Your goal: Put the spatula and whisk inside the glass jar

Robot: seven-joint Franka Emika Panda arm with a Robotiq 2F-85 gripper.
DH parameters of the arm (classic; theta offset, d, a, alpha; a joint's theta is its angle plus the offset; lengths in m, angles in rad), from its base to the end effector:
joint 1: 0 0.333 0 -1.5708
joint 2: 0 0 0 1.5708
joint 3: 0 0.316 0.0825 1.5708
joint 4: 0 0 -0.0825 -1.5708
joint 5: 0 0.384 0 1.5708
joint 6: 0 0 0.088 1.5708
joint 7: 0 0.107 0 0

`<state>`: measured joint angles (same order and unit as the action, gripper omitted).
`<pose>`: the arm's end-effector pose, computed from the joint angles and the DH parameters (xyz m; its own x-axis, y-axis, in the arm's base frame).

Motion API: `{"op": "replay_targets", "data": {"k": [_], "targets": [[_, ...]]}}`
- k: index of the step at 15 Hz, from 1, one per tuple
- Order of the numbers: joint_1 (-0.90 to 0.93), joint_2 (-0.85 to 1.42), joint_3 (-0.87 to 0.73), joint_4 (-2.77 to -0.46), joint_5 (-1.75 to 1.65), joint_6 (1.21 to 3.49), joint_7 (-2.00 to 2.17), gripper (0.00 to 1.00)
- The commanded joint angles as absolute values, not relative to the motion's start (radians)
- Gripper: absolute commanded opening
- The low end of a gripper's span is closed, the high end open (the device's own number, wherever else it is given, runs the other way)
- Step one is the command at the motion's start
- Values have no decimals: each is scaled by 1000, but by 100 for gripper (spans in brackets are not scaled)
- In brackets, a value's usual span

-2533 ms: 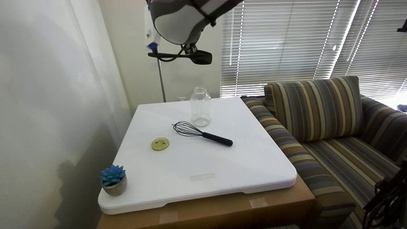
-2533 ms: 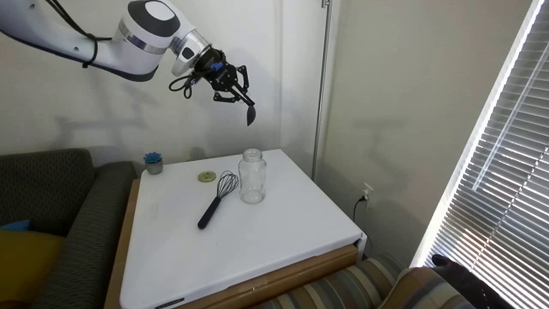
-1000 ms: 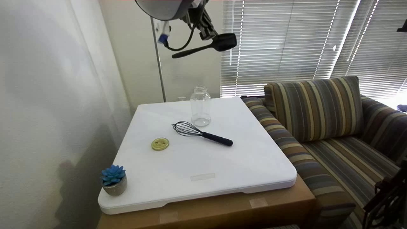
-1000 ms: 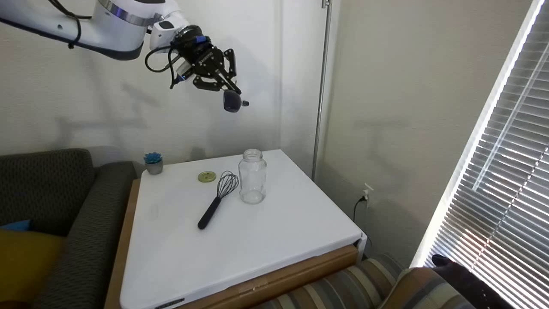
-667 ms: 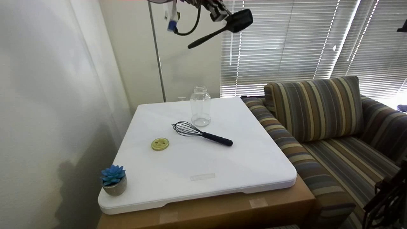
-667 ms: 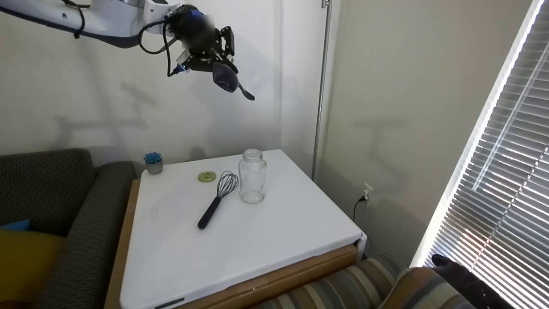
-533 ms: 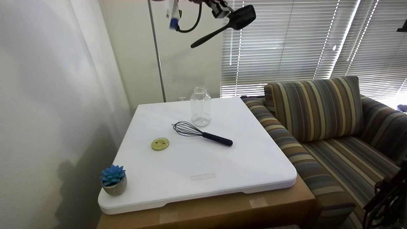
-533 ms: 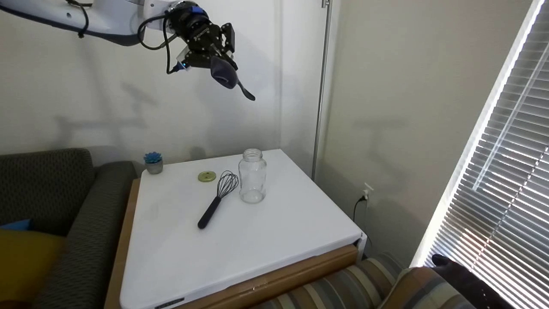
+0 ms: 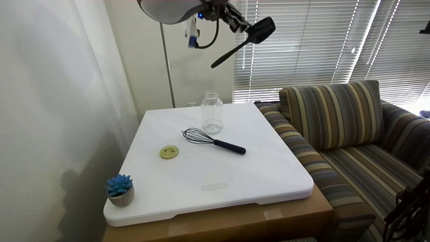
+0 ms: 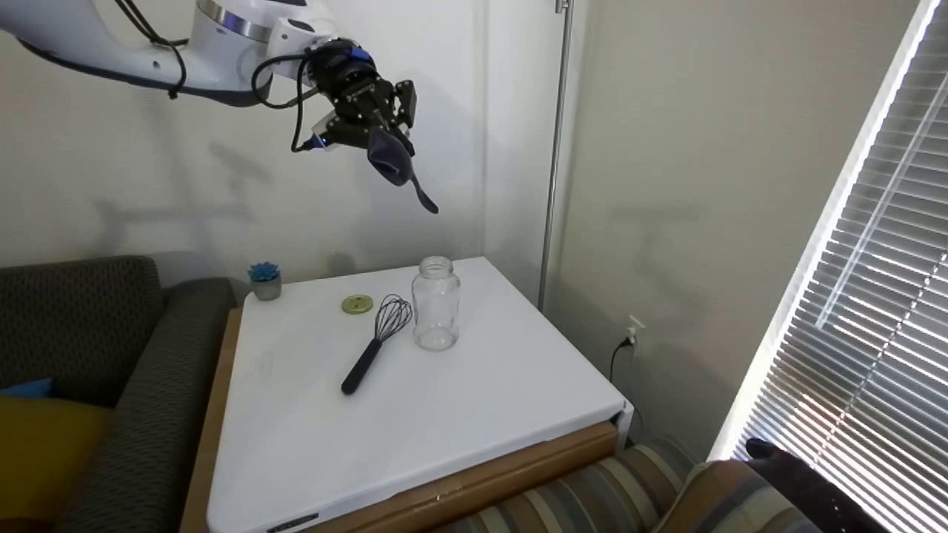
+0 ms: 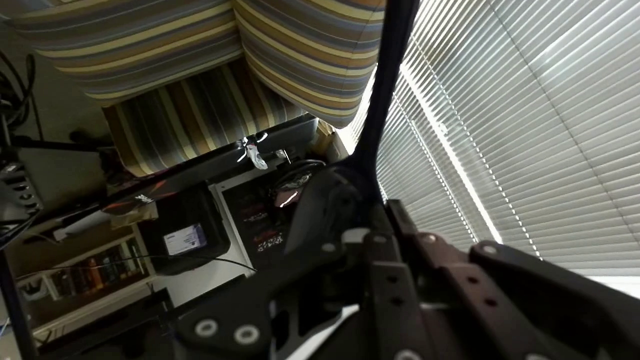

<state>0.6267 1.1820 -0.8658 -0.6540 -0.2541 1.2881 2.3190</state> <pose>0.7303 0.1443 0.3690 -0.5693 -0.2933 0.7681 -0.8004 0.4110 -0.4363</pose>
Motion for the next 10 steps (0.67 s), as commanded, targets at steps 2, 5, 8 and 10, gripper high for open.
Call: {"op": "replay_targets", "data": {"k": [2, 5, 8, 10], "targets": [[562, 1256, -842, -533, -234, 1210, 2249, 1], [560, 1273, -846, -513, -240, 1182, 2225, 1], [562, 1283, -846, -501, -240, 1164, 2204, 1], [562, 1294, -840, -495, -236, 1180, 2196, 1]]}}
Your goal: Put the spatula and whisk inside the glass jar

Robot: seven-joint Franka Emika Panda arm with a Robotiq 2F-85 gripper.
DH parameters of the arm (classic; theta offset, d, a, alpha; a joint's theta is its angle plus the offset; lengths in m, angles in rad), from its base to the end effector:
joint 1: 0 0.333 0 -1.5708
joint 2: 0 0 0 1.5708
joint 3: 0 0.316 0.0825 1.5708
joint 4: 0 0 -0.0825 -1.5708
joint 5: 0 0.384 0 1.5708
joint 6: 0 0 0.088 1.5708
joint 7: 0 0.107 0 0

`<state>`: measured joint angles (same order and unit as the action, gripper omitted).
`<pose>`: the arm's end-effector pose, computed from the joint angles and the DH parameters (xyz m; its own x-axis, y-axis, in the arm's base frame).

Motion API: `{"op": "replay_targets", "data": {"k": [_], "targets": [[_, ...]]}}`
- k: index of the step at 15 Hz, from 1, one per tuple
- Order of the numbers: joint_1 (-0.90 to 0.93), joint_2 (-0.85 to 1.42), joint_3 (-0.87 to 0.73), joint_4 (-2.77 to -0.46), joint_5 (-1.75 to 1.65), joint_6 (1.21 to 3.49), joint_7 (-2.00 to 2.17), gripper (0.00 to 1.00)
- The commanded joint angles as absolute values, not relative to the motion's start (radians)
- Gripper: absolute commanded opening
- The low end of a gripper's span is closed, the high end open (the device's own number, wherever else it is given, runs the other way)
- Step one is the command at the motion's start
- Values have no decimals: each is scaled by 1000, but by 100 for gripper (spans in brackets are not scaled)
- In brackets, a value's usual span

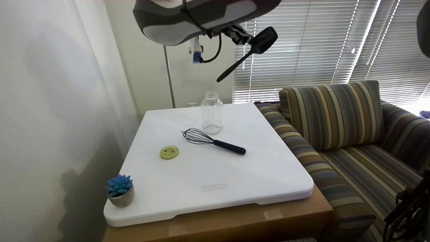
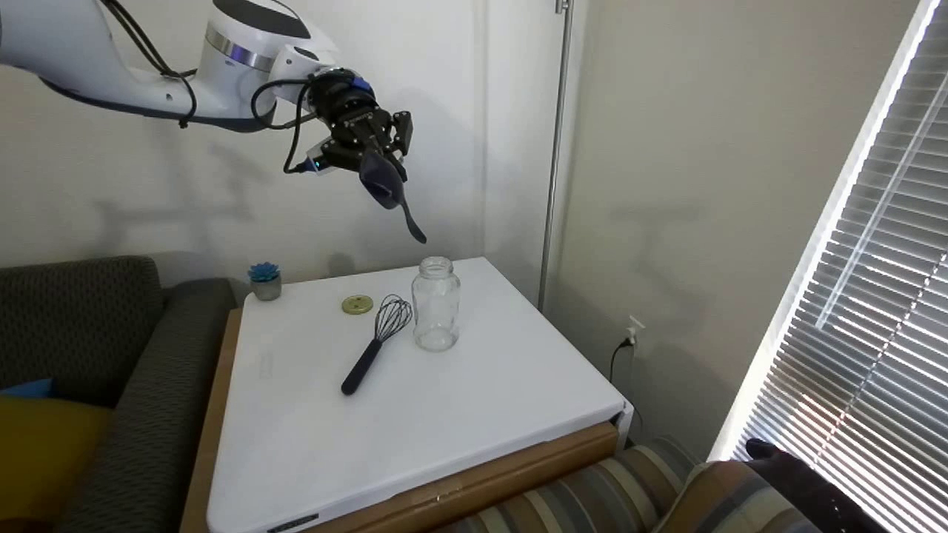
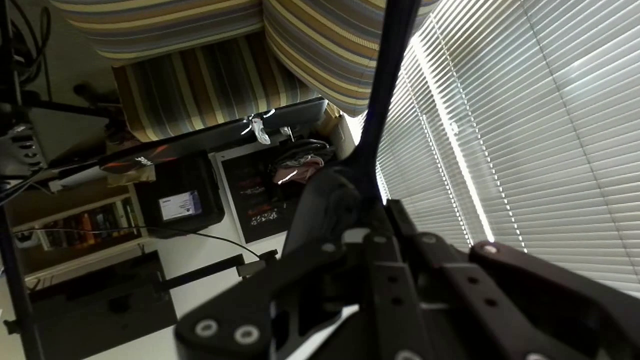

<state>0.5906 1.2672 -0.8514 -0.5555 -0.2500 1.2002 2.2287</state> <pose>0.7268 0.1481 0.3347 -0.4622 -0.2867 0.8391 -0.8525 0.4042 -0.3315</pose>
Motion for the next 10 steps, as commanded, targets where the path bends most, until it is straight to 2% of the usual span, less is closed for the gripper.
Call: {"op": "replay_targets", "data": {"k": [1, 10], "targets": [[562, 1299, -838, -492, -237, 1187, 2194, 1], [569, 1349, -853, -468, -275, 1220, 2162, 1]]}}
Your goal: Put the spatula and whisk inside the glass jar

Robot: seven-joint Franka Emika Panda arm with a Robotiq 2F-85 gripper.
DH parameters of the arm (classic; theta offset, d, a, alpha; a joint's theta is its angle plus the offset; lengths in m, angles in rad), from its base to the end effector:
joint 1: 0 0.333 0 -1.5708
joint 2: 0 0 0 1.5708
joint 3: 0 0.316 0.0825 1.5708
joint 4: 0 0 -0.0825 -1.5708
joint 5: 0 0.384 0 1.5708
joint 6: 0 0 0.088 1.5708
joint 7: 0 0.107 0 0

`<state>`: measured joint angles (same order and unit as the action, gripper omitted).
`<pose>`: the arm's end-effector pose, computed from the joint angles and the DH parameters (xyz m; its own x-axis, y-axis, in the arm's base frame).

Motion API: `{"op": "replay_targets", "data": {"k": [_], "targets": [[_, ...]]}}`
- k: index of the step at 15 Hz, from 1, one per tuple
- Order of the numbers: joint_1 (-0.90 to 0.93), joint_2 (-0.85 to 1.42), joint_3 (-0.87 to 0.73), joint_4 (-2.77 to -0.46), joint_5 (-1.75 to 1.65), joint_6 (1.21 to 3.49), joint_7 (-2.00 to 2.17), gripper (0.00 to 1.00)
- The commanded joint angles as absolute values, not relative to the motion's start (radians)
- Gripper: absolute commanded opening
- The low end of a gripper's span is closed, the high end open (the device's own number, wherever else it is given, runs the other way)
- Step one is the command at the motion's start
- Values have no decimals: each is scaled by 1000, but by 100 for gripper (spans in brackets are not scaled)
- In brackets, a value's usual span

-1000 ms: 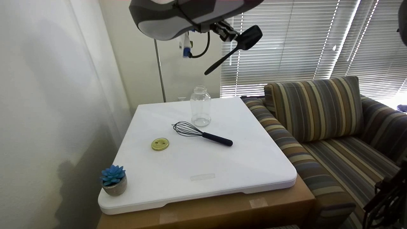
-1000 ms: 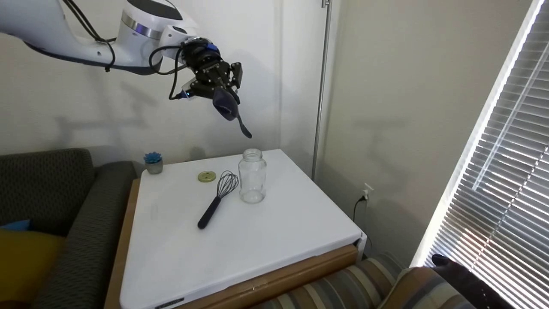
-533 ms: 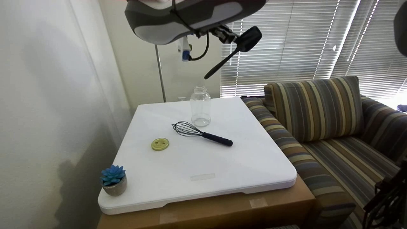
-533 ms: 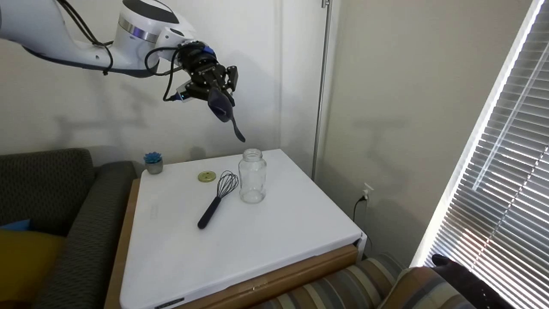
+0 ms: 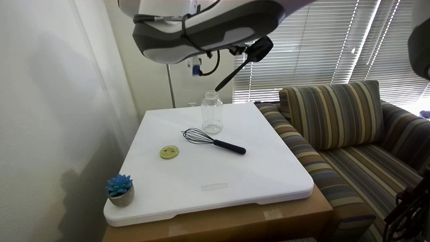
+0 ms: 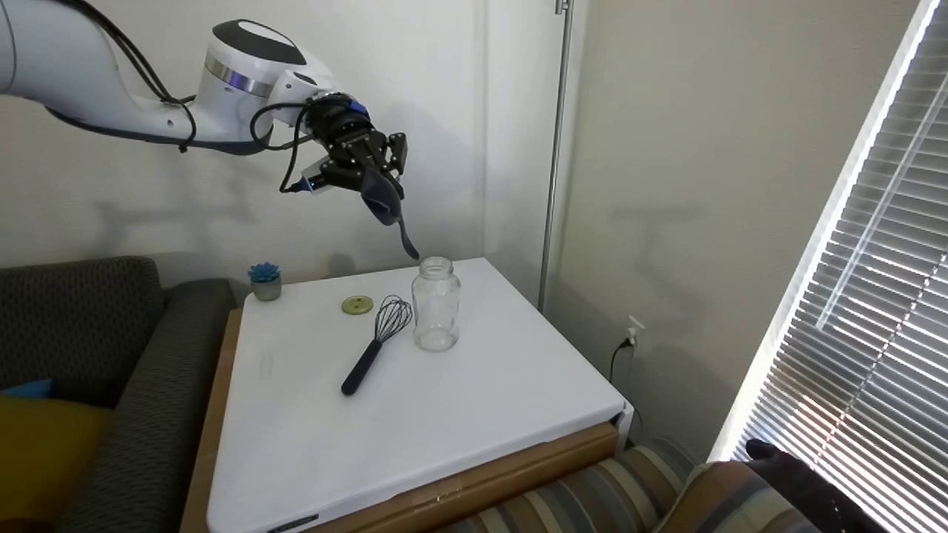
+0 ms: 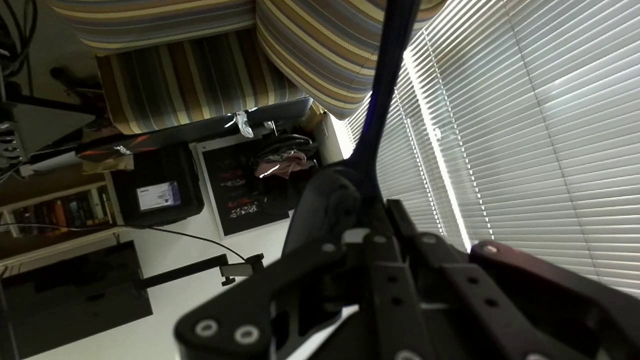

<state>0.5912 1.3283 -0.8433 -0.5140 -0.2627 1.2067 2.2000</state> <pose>0.7272 0.1626 0.3038 -0.4070 -0.2888 0.8666 -0.8869 0.3519 -0.2992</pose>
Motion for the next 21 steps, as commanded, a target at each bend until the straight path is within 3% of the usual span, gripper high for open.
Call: {"op": "replay_targets", "data": {"k": [1, 21], "targets": [[569, 1350, -854, -468, -278, 1223, 2160, 1], [570, 1426, -884, -464, -451, 1480, 1969, 1]]}}
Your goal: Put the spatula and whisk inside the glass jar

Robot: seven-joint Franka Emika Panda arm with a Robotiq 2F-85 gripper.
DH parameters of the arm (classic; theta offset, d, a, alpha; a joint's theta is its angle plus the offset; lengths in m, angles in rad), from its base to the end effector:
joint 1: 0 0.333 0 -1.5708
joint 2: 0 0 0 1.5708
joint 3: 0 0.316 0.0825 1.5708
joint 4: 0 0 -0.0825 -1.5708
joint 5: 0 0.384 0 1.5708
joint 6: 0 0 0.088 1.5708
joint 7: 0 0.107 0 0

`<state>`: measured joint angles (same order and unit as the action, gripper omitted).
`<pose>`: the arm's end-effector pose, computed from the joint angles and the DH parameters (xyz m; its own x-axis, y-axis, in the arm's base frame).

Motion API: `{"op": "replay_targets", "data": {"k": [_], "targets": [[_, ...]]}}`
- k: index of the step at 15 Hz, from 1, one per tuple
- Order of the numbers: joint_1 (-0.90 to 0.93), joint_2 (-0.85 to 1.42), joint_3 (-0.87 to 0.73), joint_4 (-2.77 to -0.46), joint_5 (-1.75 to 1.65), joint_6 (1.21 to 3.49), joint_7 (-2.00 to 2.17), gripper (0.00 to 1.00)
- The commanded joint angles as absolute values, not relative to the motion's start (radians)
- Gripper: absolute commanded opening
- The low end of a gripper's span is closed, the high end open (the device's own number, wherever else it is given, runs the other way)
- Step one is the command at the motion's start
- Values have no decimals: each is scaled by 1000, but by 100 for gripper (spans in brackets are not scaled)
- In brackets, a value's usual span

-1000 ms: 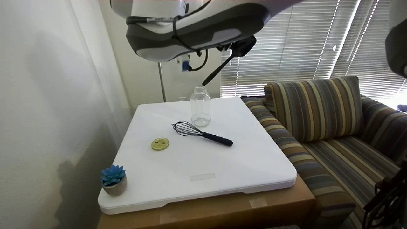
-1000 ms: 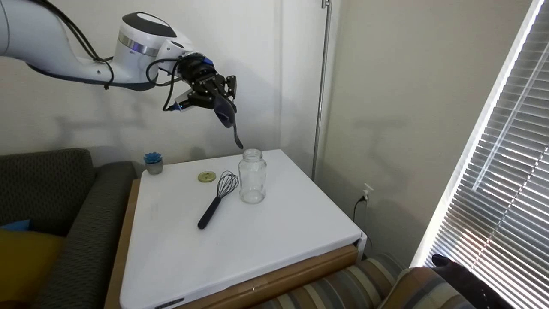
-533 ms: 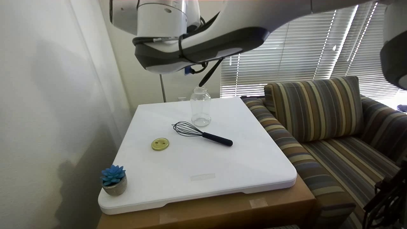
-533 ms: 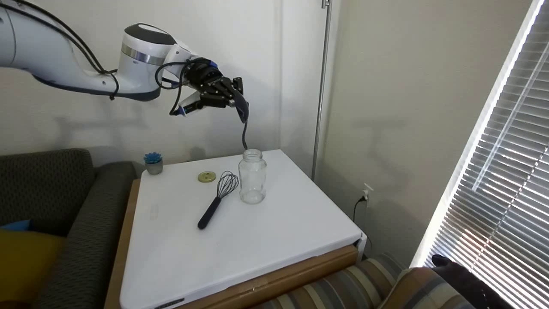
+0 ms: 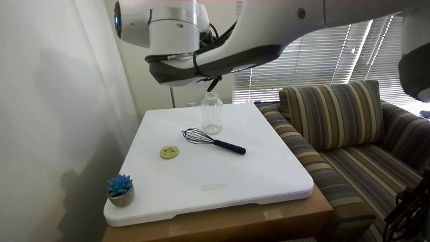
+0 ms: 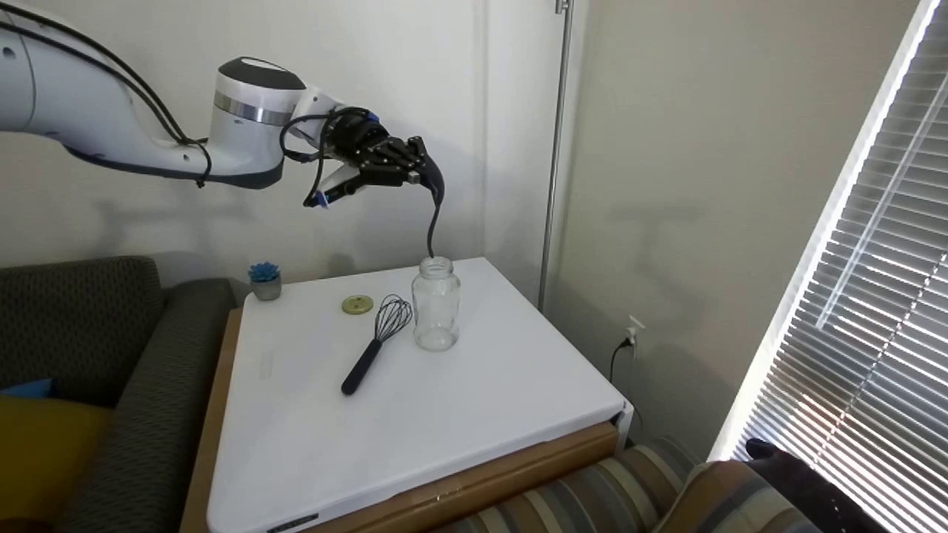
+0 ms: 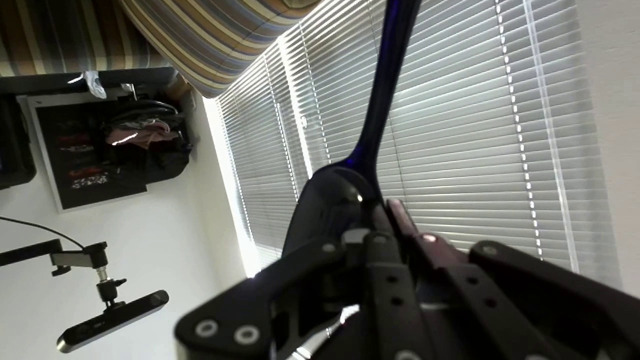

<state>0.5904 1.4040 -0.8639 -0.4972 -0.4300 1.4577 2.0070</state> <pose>0.7581 0.1755 0.2808 -0.2239 -0.2565 0.9403 -0.9732 0.0077 -0.2296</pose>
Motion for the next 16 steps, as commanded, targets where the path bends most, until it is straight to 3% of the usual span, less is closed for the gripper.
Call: {"op": "replay_targets", "data": {"k": [1, 16], "targets": [[570, 1427, -886, -464, -456, 1481, 1966, 1], [571, 1479, -870, -464, -454, 1491, 1887, 1]]}}
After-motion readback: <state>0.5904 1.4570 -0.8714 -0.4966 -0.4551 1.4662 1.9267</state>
